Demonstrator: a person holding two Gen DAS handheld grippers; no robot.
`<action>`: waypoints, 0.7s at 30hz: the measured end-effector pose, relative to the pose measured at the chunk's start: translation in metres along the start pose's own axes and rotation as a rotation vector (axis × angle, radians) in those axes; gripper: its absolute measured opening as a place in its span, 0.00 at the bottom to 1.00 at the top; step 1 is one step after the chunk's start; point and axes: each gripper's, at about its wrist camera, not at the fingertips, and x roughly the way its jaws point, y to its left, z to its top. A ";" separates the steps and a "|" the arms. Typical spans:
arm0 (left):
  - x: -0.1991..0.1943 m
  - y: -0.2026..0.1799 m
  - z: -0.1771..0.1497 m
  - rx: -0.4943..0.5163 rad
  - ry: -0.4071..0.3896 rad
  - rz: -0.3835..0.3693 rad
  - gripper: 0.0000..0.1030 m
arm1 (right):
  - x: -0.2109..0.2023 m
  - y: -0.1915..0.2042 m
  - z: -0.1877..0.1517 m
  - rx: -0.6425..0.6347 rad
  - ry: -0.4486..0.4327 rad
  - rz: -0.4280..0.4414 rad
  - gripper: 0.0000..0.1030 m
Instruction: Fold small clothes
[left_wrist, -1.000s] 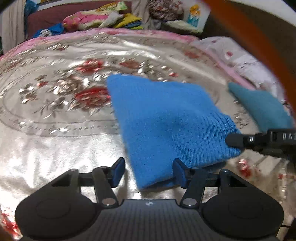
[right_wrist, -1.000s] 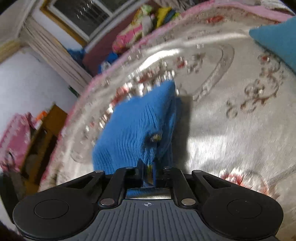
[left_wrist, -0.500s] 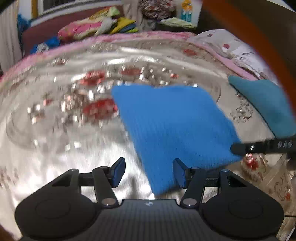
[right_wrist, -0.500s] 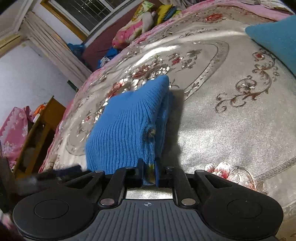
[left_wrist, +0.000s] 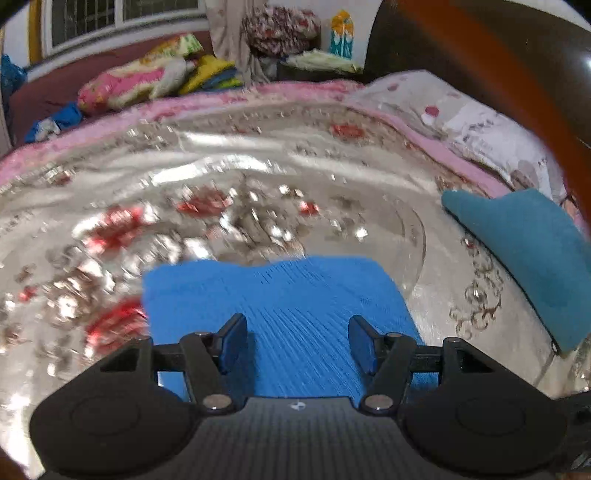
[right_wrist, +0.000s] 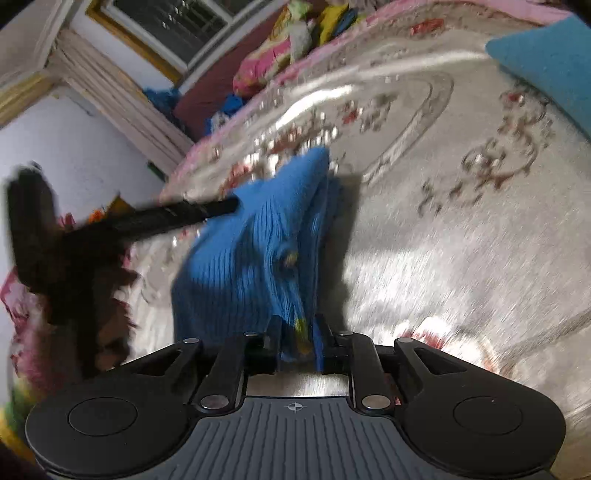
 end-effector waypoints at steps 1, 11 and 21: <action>0.004 -0.001 -0.005 0.013 0.007 0.010 0.64 | -0.004 -0.002 0.005 0.008 -0.024 0.003 0.19; 0.007 0.017 -0.020 -0.037 -0.082 0.035 0.64 | 0.063 -0.014 0.082 0.008 -0.066 -0.029 0.36; 0.013 0.021 -0.025 -0.048 -0.103 0.037 0.65 | 0.107 -0.007 0.106 -0.012 -0.025 -0.053 0.40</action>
